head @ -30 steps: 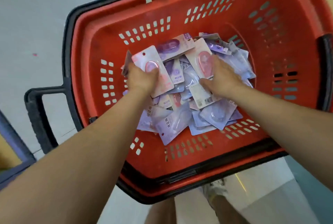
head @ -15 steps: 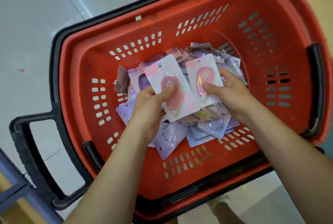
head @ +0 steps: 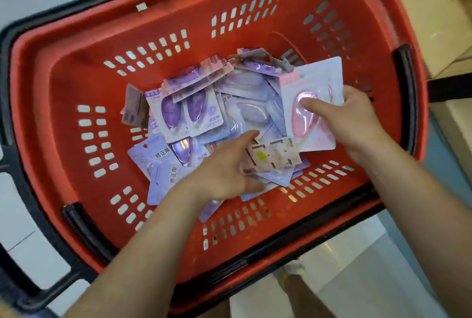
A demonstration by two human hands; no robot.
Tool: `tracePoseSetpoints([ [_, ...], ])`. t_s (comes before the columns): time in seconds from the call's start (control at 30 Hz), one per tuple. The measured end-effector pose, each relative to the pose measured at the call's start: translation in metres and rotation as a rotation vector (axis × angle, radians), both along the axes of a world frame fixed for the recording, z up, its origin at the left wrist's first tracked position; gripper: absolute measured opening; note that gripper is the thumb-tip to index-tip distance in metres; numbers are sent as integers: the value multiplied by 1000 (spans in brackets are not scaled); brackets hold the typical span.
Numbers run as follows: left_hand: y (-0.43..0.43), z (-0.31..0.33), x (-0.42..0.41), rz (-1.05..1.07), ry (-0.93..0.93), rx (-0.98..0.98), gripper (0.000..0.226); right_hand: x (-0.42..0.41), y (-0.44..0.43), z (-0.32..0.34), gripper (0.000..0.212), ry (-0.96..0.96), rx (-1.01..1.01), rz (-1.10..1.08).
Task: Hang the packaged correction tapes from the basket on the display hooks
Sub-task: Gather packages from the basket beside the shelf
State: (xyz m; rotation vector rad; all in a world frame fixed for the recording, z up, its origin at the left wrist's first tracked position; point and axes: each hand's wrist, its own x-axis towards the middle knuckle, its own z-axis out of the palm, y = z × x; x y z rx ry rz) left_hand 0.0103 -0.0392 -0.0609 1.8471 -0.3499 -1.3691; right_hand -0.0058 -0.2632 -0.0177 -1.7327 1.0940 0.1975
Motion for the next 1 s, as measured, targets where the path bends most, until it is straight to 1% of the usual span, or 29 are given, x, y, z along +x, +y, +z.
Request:
tracePoseSetpoints([
  [0.03,-1,-10,-9,-92,-141,74,65,-3,-5,0,36,3,-46,11],
  [0.07,-2,-17,-15,-32,-203,130,43,-6,-9,0,39,6,-94,18],
  [0.1,-4,-19,-17,142,-185,159,23,-9,-12,2,41,10,-139,13],
  [0.13,-6,-21,-15,344,-146,171,13,-13,-14,5,45,12,-183,-1],
  [0.17,-5,-23,-12,535,-63,168,8,-18,-16,10,49,13,-232,-14],
  [0.2,-5,-21,-8,687,59,137,6,-23,-18,16,52,8,-280,-15],
  [0.23,-8,-19,-6,749,184,98,6,-27,-19,22,57,-14,-318,0],
  [0.27,-12,-14,-4,712,245,70,5,-32,-19,27,63,-47,-348,30],
  [0.33,-28,-9,-4,449,237,78,6,-41,-19,37,77,-122,-406,124],
  [0.37,-38,-9,-6,319,232,92,9,-45,-20,40,80,-149,-429,176],
  [0.4,-48,-8,-7,223,246,91,11,-48,-20,42,78,-151,-438,219],
  [0.43,-57,-9,-8,157,270,88,13,-52,-20,43,72,-122,-442,252],
  [0.47,-65,-9,-8,131,290,88,14,-56,-20,42,63,-71,-445,276],
  [0.5,-71,-10,-9,130,270,106,17,-59,-19,41,54,-17,-450,292],
  [0.57,-78,-10,-11,166,121,159,21,-66,-17,38,38,41,-448,297],
  [0.6,-78,-6,-11,173,33,190,20,-66,-16,38,34,45,-442,283],
  [0.7,-59,17,-10,195,-187,234,24,-63,-9,45,31,42,-375,202],
  [0.77,-32,43,-4,353,-205,236,23,-60,0,47,30,61,-311,137],
  [0.8,-20,61,0,501,-136,189,20,-60,7,48,29,64,-274,118],
  [0.83,-11,79,4,696,11,77,14,-59,16,48,28,51,-230,92],
  [0.87,-6,97,5,843,223,-50,6,-57,24,50,29,26,-173,68],
  [0.9,-3,111,4,897,399,-142,3,-53,35,53,34,0,-80,28],
  [0.93,-3,122,3,878,489,-194,9,-50,44,57,40,-8,37,-15],
  [1.0,-1,127,0,692,436,-169,14,-49,60,64,50,12,246,-16],
])
